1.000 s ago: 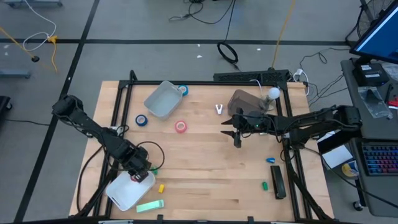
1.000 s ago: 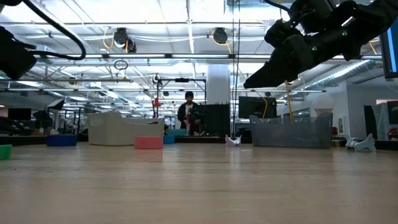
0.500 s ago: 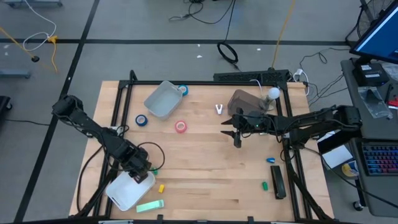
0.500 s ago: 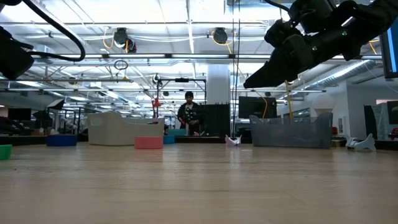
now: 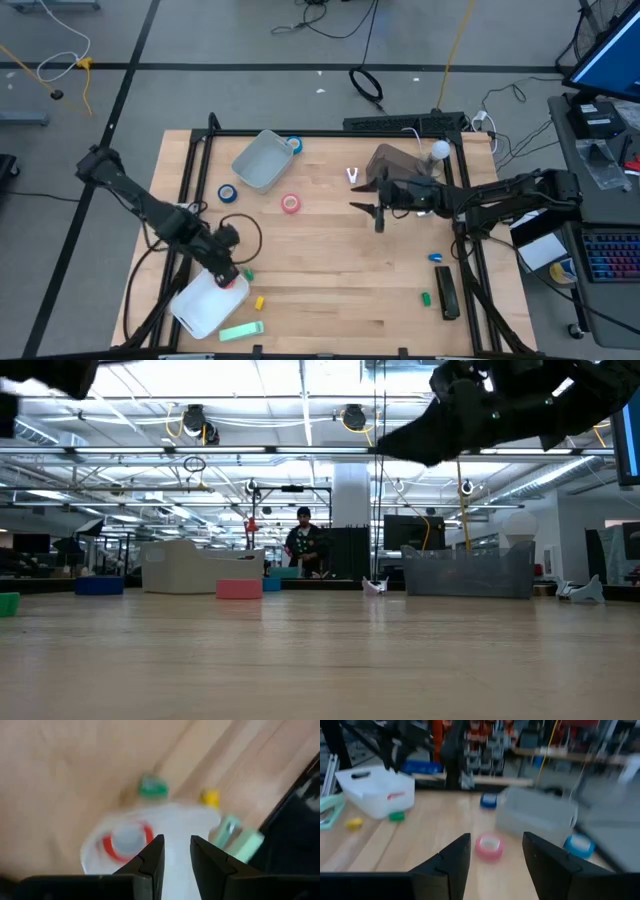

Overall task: Pick and place Stapler, Stapler remover, tape
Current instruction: Put the light blue tape into the white bin

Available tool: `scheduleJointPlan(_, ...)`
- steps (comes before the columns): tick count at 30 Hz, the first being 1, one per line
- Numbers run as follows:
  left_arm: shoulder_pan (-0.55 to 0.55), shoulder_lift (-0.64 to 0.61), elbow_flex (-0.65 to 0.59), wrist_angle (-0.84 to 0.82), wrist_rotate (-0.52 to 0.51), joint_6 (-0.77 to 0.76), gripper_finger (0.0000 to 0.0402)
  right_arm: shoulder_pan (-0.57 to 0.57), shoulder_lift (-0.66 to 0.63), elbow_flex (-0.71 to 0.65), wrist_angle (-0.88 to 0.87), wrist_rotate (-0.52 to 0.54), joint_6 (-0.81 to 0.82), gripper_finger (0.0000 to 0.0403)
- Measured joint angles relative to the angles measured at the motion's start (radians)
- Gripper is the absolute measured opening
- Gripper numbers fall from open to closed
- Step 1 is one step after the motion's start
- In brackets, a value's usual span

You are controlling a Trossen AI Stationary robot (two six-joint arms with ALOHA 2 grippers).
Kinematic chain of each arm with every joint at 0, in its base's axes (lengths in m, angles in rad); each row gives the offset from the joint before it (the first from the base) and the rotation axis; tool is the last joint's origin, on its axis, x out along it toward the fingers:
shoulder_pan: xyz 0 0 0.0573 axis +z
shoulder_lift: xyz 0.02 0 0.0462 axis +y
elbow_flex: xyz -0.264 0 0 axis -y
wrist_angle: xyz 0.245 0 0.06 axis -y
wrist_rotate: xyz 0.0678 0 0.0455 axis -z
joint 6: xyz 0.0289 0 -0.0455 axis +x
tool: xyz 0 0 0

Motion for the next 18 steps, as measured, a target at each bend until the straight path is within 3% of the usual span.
scheduleJointPlan(4,0.015,-0.067,0.001,-0.033,-0.182,0.119,0.0092,0.0,0.0,0.0,0.062,0.031,-0.092,0.0172)
scheduleJointPlan(12,0.127,-0.167,0.001,-0.104,-0.5,0.397,0.0092,-0.003,0.058,0.094,0.021,0.109,-0.179,0.0171)
scheduleJointPlan(18,0.255,-0.193,0.001,-0.111,-0.569,0.589,0.0092,-0.003,0.111,0.142,0.013,0.106,-0.216,0.0171)
